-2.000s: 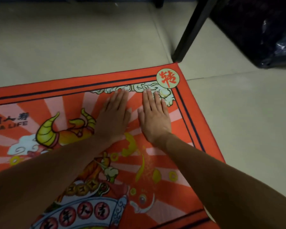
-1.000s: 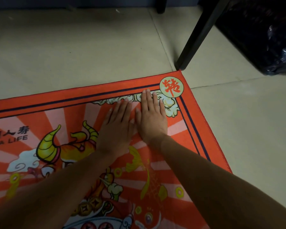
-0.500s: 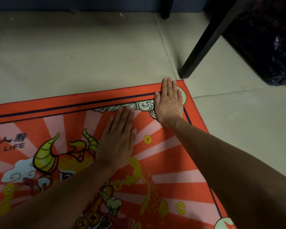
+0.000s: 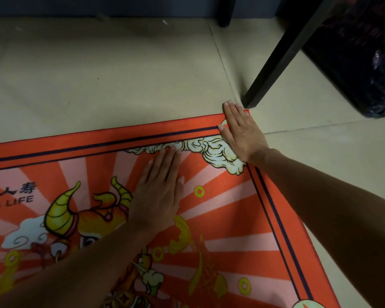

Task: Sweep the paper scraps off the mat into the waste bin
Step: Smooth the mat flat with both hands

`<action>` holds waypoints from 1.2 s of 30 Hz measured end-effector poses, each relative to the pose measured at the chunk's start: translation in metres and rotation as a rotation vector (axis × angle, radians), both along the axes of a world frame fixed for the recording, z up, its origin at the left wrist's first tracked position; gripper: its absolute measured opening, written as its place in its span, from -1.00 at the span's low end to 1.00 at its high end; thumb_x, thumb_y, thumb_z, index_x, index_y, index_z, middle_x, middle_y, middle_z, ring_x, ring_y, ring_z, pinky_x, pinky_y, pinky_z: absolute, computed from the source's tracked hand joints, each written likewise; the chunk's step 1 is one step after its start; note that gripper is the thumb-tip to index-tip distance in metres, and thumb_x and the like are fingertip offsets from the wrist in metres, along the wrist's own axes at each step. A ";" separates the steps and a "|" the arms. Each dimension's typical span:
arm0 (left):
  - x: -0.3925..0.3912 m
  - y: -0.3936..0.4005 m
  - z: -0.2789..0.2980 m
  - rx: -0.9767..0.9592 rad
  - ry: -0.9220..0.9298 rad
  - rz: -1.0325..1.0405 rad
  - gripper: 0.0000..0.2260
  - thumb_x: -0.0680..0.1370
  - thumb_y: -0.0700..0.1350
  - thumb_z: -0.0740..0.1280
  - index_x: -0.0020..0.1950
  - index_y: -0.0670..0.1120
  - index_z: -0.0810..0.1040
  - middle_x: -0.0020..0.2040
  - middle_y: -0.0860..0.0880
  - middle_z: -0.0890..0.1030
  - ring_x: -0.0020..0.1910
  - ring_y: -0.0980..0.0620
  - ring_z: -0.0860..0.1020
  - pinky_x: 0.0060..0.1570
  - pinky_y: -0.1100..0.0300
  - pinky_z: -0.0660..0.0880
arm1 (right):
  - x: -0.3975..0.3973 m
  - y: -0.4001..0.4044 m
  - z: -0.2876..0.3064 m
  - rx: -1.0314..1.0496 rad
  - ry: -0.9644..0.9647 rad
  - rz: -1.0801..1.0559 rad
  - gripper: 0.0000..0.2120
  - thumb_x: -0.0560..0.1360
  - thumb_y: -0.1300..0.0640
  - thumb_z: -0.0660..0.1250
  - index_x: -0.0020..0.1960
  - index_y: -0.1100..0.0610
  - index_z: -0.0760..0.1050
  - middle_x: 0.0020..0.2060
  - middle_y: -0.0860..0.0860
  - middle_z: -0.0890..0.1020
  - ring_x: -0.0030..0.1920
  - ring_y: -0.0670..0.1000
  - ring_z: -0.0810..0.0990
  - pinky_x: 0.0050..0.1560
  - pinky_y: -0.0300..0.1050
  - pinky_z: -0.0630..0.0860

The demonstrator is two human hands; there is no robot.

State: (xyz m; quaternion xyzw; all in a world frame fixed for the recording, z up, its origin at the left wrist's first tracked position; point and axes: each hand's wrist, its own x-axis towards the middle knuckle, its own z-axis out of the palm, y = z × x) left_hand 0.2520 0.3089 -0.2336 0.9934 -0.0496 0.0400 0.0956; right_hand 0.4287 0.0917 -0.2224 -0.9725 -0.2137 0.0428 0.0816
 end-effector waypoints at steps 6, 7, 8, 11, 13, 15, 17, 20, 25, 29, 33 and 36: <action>0.000 0.001 0.000 -0.006 0.020 -0.011 -0.49 0.68 0.03 -0.08 0.60 -0.15 0.07 0.61 -0.07 0.05 0.59 -0.02 0.01 0.51 -0.05 0.13 | 0.010 -0.016 0.002 0.029 0.021 0.031 -0.39 0.64 -0.19 -0.17 0.58 0.06 -0.20 0.56 -0.04 -0.13 0.54 -0.09 -0.20 0.52 -0.10 -0.14; 0.000 0.001 0.000 -0.005 0.019 -0.008 -0.49 0.68 0.03 -0.08 0.59 -0.15 0.08 0.61 -0.08 0.05 0.59 -0.02 0.02 0.51 -0.05 0.13 | 0.010 -0.016 0.002 0.023 0.011 0.043 -0.39 0.64 -0.18 -0.17 0.58 0.07 -0.20 0.56 -0.03 -0.12 0.54 -0.08 -0.20 0.52 -0.09 -0.14; 0.001 0.001 0.000 -0.003 0.017 -0.008 -0.49 0.68 0.03 -0.07 0.59 -0.15 0.08 0.61 -0.08 0.06 0.59 -0.02 0.03 0.51 -0.04 0.12 | 0.011 -0.017 0.001 0.016 0.001 0.051 -0.39 0.64 -0.18 -0.18 0.58 0.09 -0.20 0.56 -0.02 -0.12 0.55 -0.07 -0.19 0.53 -0.09 -0.13; 0.001 0.001 0.000 0.002 0.020 -0.011 -0.49 0.68 0.03 -0.06 0.59 -0.15 0.08 0.61 -0.08 0.06 0.59 -0.02 0.02 0.52 -0.04 0.11 | 0.012 -0.016 0.000 0.003 0.003 0.059 -0.39 0.65 -0.16 -0.17 0.58 0.11 -0.19 0.56 0.00 -0.11 0.55 -0.06 -0.18 0.53 -0.10 -0.13; 0.001 0.001 0.000 0.009 0.024 -0.004 -0.49 0.68 0.03 -0.06 0.59 -0.15 0.08 0.61 -0.08 0.07 0.59 -0.03 0.03 0.52 -0.04 0.10 | 0.010 -0.013 -0.002 -0.004 -0.009 0.080 -0.41 0.65 -0.13 -0.16 0.58 0.13 -0.17 0.57 0.03 -0.09 0.55 -0.05 -0.16 0.54 -0.08 -0.11; 0.001 -0.001 0.001 0.020 0.028 0.007 -0.49 0.68 0.03 -0.07 0.59 -0.15 0.09 0.60 -0.08 0.08 0.59 -0.04 0.03 0.52 -0.03 0.09 | 0.008 -0.011 -0.003 0.002 -0.029 0.086 -0.42 0.66 -0.10 -0.15 0.58 0.15 -0.16 0.56 0.05 -0.08 0.55 -0.05 -0.15 0.54 -0.08 -0.12; 0.002 -0.002 0.002 0.023 0.034 0.007 -0.48 0.67 0.04 -0.08 0.60 -0.15 0.08 0.61 -0.07 0.07 0.59 -0.04 0.03 0.52 -0.03 0.09 | 0.007 -0.010 -0.003 0.009 -0.032 0.071 -0.43 0.67 -0.09 -0.15 0.58 0.14 -0.16 0.56 0.04 -0.09 0.55 -0.07 -0.16 0.54 -0.09 -0.14; 0.002 -0.001 0.005 0.041 0.047 -0.018 -0.48 0.67 0.04 -0.06 0.61 -0.12 0.03 0.61 -0.09 0.03 0.59 -0.07 0.00 0.51 -0.06 0.09 | 0.005 -0.008 -0.004 0.020 -0.047 0.071 -0.44 0.67 -0.10 -0.17 0.58 0.12 -0.16 0.57 0.01 -0.10 0.55 -0.09 -0.16 0.54 -0.09 -0.13; 0.006 0.002 0.010 0.063 0.080 -0.174 -0.46 0.64 0.05 -0.06 0.62 -0.02 -0.07 0.62 -0.04 -0.02 0.59 -0.09 -0.07 0.50 -0.17 0.06 | 0.009 -0.011 -0.005 0.013 -0.049 0.091 -0.44 0.67 -0.11 -0.18 0.58 0.09 -0.18 0.57 -0.01 -0.11 0.54 -0.10 -0.18 0.54 -0.10 -0.13; 0.007 0.002 0.010 0.080 0.092 -0.200 -0.46 0.65 0.05 -0.09 0.62 -0.02 -0.09 0.62 -0.02 -0.02 0.59 -0.05 -0.08 0.50 -0.17 0.05 | 0.009 -0.011 -0.005 0.021 -0.050 0.097 -0.45 0.67 -0.11 -0.18 0.58 0.08 -0.18 0.57 -0.03 -0.11 0.54 -0.10 -0.18 0.53 -0.12 -0.14; 0.008 0.003 0.010 0.079 0.093 -0.203 -0.47 0.65 0.06 -0.13 0.62 -0.02 -0.11 0.62 -0.01 -0.04 0.59 -0.04 -0.10 0.51 -0.16 0.03 | 0.010 -0.011 -0.003 0.020 -0.051 0.091 -0.45 0.67 -0.10 -0.17 0.58 0.09 -0.17 0.57 -0.01 -0.09 0.55 -0.09 -0.17 0.54 -0.12 -0.14; 0.007 0.003 0.011 0.079 0.099 -0.204 -0.47 0.65 0.06 -0.14 0.62 -0.02 -0.10 0.62 -0.01 -0.03 0.59 -0.04 -0.08 0.51 -0.16 0.04 | 0.007 -0.004 -0.004 0.026 -0.044 0.039 -0.45 0.67 -0.07 -0.17 0.58 0.12 -0.16 0.57 0.01 -0.09 0.55 -0.06 -0.16 0.54 -0.08 -0.12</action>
